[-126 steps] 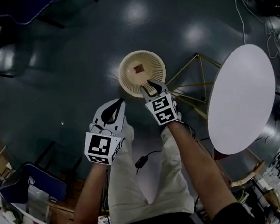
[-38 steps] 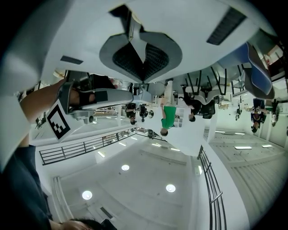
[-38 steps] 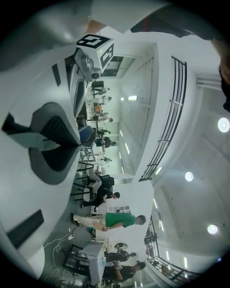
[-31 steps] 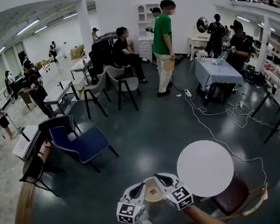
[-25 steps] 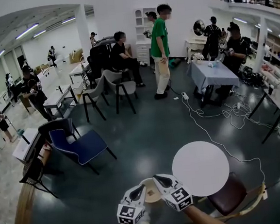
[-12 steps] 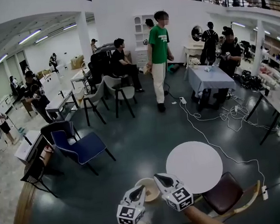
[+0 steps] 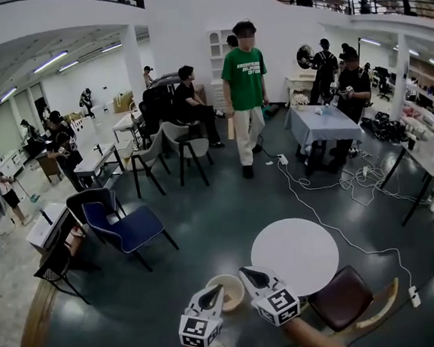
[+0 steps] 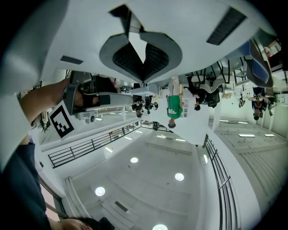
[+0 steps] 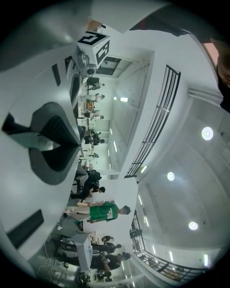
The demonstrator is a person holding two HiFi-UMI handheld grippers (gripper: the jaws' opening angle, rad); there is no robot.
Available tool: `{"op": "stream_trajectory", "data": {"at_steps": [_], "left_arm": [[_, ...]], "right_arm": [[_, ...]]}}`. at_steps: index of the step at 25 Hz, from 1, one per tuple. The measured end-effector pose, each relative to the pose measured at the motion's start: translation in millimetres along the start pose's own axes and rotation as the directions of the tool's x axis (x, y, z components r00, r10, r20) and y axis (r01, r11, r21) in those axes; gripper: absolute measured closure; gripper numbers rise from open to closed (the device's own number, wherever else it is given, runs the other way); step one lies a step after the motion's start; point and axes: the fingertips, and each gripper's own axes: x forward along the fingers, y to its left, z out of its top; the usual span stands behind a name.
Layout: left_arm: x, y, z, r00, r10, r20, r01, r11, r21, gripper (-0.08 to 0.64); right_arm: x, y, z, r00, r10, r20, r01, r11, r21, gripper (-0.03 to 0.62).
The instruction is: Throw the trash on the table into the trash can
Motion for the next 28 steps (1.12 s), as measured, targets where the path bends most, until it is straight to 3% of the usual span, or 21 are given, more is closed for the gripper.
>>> {"op": "stream_trajectory", "data": {"at_steps": [18, 28], "left_arm": [[-8, -66, 8, 1.0, 0.015, 0.026, -0.016, 0.999, 0.035, 0.546], [-17, -62, 6, 1.0, 0.01, 0.027, -0.011, 0.999, 0.031, 0.546]], "right_arm": [[-72, -3, -3, 0.999, 0.008, 0.042, -0.008, 1.0, -0.002, 0.575], [-71, 6, -4, 0.999, 0.006, 0.035, -0.006, 1.0, 0.0, 0.575]]}}
